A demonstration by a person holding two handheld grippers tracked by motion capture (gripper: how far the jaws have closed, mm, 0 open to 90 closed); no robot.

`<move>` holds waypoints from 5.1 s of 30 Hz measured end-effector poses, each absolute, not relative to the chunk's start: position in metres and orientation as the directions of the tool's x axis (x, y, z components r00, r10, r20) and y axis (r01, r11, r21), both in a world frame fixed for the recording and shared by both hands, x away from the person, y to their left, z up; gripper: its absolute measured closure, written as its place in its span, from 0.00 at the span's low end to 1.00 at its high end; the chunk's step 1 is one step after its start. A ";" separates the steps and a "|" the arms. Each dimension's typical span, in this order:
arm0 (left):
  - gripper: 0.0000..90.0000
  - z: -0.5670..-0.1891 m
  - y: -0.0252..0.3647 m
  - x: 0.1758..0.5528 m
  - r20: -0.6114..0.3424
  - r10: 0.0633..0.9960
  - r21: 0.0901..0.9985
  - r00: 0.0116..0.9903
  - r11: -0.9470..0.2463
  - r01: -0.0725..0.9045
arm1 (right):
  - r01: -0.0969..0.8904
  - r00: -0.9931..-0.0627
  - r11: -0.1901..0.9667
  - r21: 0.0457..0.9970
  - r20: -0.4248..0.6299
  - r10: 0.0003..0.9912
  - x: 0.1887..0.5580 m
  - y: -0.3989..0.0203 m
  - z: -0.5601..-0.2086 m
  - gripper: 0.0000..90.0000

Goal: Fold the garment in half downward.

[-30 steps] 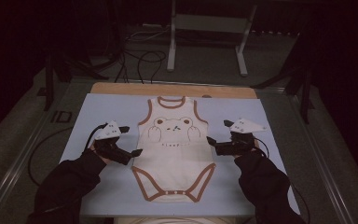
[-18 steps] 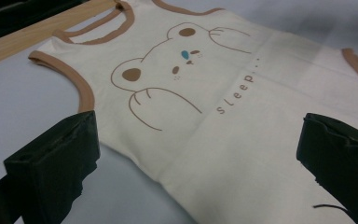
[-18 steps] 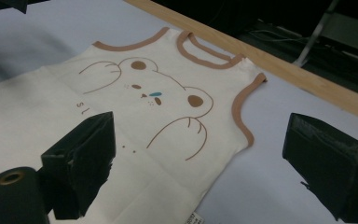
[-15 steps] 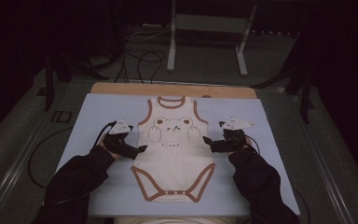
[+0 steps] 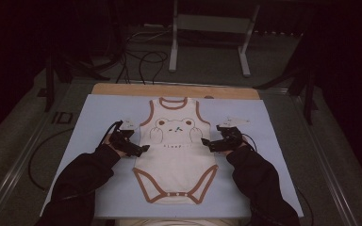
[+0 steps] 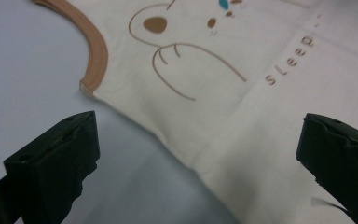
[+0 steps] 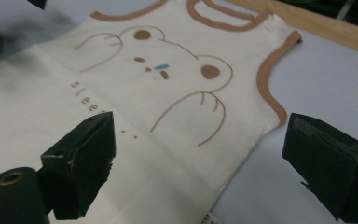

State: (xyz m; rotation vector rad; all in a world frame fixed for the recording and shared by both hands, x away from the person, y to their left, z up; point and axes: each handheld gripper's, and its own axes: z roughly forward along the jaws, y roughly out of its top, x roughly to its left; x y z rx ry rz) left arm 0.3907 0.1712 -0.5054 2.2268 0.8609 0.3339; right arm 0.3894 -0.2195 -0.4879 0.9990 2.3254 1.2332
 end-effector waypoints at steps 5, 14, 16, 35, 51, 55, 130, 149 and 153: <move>0.04 -0.509 0.171 0.395 -0.025 0.680 0.703 0.733 -0.509 0.496 | 0.469 -0.696 0.403 0.786 0.048 0.717 0.399 -0.219 -0.495 0.20; 0.31 -0.513 0.170 0.403 -0.032 0.691 0.682 0.722 -0.514 0.521 | 0.554 -0.668 0.436 0.709 0.066 0.742 0.418 -0.219 -0.514 0.32; 0.37 -0.514 0.170 0.405 -0.018 0.700 0.678 0.714 -0.516 0.523 | 0.572 -0.654 0.431 0.697 0.071 0.753 0.422 -0.221 -0.520 0.36; 0.76 -0.516 0.156 0.414 -0.041 0.714 0.635 0.699 -0.522 0.570 | 0.541 -0.690 0.505 0.672 0.012 0.724 0.423 -0.209 -0.520 0.72; 1.00 -0.514 0.153 0.417 -0.103 0.728 0.626 0.678 -0.482 0.613 | 0.525 -0.712 0.545 0.654 -0.013 0.702 0.420 -0.202 -0.515 1.00; 1.00 -0.510 0.156 0.416 -0.106 0.725 0.638 0.681 -0.476 0.606 | 0.516 -0.715 0.543 0.663 -0.015 0.699 0.418 -0.203 -0.512 1.00; 1.00 -0.476 0.177 0.300 -0.110 0.538 0.666 0.836 -0.584 0.464 | 0.377 -0.821 0.577 0.724 -0.027 0.571 0.292 -0.218 -0.468 1.00; 1.00 -0.491 0.175 0.279 -0.138 0.516 0.652 0.845 -0.595 0.470 | 0.405 -0.824 0.602 0.689 -0.010 0.566 0.272 -0.220 -0.488 1.00; 1.00 -0.498 0.174 0.276 -0.147 0.511 0.640 0.847 -0.604 0.476 | 0.403 -0.827 0.615 0.678 -0.018 0.562 0.269 -0.219 -0.491 1.00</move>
